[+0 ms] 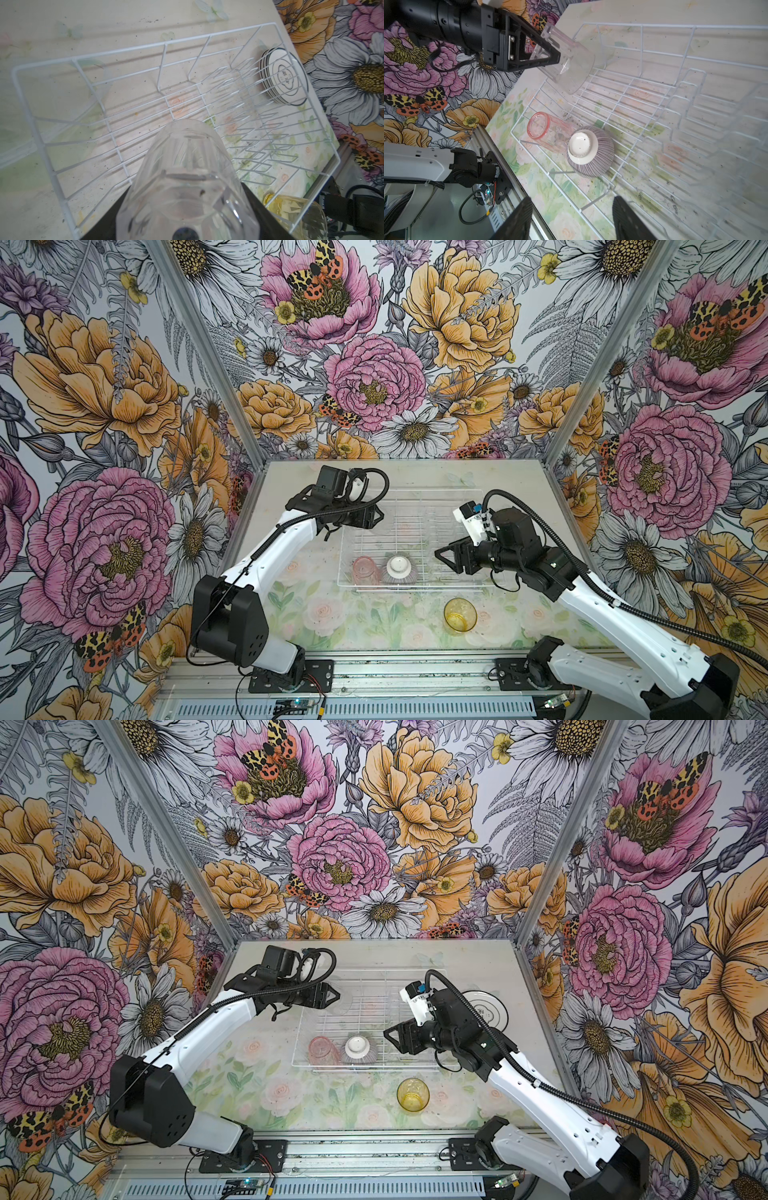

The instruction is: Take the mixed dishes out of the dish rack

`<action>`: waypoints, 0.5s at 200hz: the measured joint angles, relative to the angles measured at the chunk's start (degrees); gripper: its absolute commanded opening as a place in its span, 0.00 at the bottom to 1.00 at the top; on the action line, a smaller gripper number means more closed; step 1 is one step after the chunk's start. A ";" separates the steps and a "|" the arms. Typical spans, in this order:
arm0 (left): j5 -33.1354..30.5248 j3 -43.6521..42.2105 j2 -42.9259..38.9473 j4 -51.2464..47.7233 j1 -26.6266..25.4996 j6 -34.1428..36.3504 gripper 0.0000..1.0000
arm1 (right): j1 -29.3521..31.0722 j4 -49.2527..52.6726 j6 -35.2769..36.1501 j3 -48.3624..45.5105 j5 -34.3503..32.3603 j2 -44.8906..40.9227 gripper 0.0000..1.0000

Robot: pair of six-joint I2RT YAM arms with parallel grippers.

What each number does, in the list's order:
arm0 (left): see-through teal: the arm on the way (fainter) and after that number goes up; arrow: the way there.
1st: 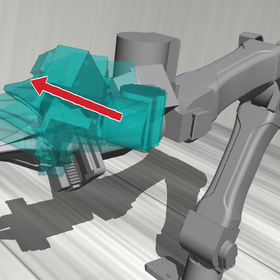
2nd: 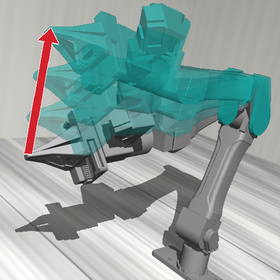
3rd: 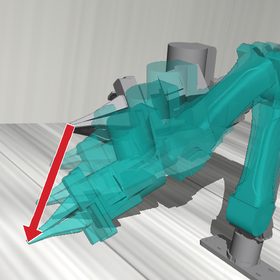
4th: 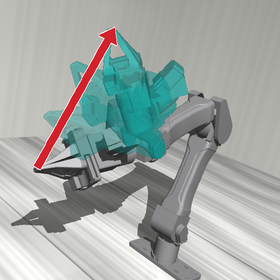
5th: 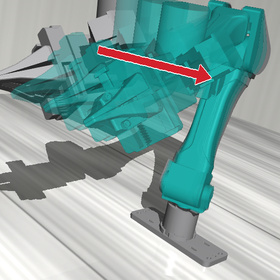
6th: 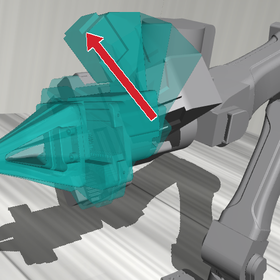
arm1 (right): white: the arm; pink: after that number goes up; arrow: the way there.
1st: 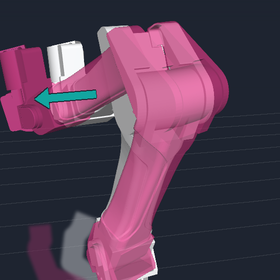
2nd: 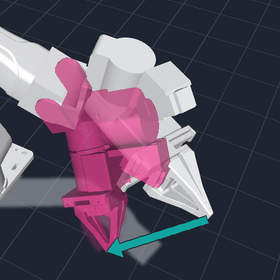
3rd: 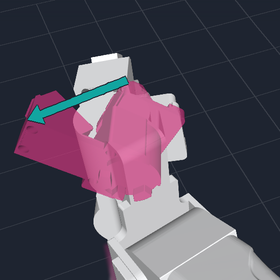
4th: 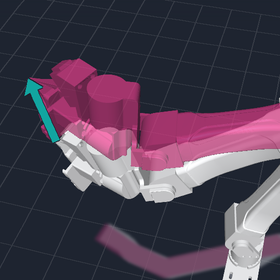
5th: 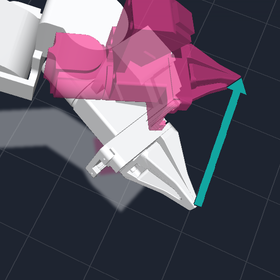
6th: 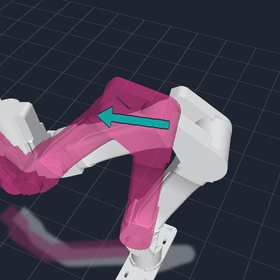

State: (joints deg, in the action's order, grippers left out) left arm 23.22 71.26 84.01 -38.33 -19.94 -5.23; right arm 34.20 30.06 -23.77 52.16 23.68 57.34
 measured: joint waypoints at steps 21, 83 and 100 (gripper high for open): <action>5.79 -1.31 -1.07 3.26 -0.02 -2.05 0.54 | -0.90 -5.07 -1.97 -1.29 4.04 0.00 0.60; 20.26 -4.92 -3.02 16.04 -0.02 -10.12 0.54 | -2.01 -17.22 -5.62 -3.85 10.56 0.00 0.58; 23.26 -5.77 -3.48 20.02 -0.07 -12.68 0.53 | -2.80 -19.37 -6.43 -4.66 11.21 0.00 0.56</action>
State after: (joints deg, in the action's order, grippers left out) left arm 46.48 65.49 80.53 -18.31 -20.01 -17.91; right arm 31.40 10.70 -30.20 47.51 34.89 57.34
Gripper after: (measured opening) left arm 0.703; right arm 0.572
